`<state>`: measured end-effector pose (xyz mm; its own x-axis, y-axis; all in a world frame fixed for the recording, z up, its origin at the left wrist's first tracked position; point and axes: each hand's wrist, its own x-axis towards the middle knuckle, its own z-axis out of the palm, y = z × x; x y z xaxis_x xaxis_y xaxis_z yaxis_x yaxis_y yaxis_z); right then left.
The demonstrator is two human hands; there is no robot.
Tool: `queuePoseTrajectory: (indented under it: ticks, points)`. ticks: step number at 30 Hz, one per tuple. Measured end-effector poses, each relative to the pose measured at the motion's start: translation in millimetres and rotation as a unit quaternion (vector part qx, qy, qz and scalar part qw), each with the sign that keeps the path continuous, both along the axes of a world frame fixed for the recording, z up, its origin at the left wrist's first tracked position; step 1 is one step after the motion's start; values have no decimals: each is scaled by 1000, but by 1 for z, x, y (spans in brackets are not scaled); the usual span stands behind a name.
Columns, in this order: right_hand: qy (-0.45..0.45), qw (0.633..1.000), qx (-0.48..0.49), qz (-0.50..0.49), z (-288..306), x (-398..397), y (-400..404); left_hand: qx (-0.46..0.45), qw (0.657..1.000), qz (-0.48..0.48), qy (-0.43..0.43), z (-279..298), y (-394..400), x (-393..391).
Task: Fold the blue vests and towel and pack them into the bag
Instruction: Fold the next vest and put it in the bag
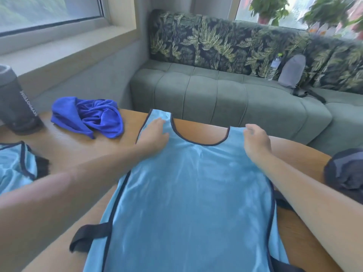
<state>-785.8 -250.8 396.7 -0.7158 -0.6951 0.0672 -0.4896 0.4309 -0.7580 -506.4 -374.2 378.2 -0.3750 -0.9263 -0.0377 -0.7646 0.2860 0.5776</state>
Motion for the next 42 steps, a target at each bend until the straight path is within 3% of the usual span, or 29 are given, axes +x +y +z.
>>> queuePoseTrajectory:
  ticks: [3, 7, 13, 19, 25, 27, 30, 33, 35, 38, 40, 42]
  points:
    - [19, 999, 29, 37, -6, 62, 49, 5, 1000, 3, 23, -6, 82, 15]
    - [49, 987, 82, 133, -28, 134, 128, -56, 994, -30, -87, -22, 167, 52]
    - [209, 942, 152, 215, -43, 123, 208, -107, 981, -109, -123, -31, 183, 116]
    - [200, 936, 167, 235, -30, 96, 240, -111, 971, -163, -139, -23, 183, 142]
    - [164, 969, 110, 150, -4, 127, 269, -203, 966, -82, -139, -6, 231, 169]
    - [161, 973, 125, 110, 0, 142, 297, -181, 974, -48, -126, -4, 261, 185]
    - [180, 971, 159, 7, -3, 163, 336, -67, 992, 52, -97, -2, 302, 203]
    - [135, 967, 204, -65, -8, 174, 357, -4, 986, 153, -63, 0, 323, 206]
    - [104, 966, 224, -81, -9, 179, 364, 11, 977, 205, -51, -4, 329, 209]
    - [92, 964, 238, -76, -10, 179, 366, 22, 964, 244, -105, -6, 332, 211]
    - [76, 965, 246, -52, -9, 177, 362, 37, 962, 240, -123, -6, 332, 212]
    - [28, 975, 219, -38, -3, 177, 358, 70, 971, 214, -84, 1, 330, 212]
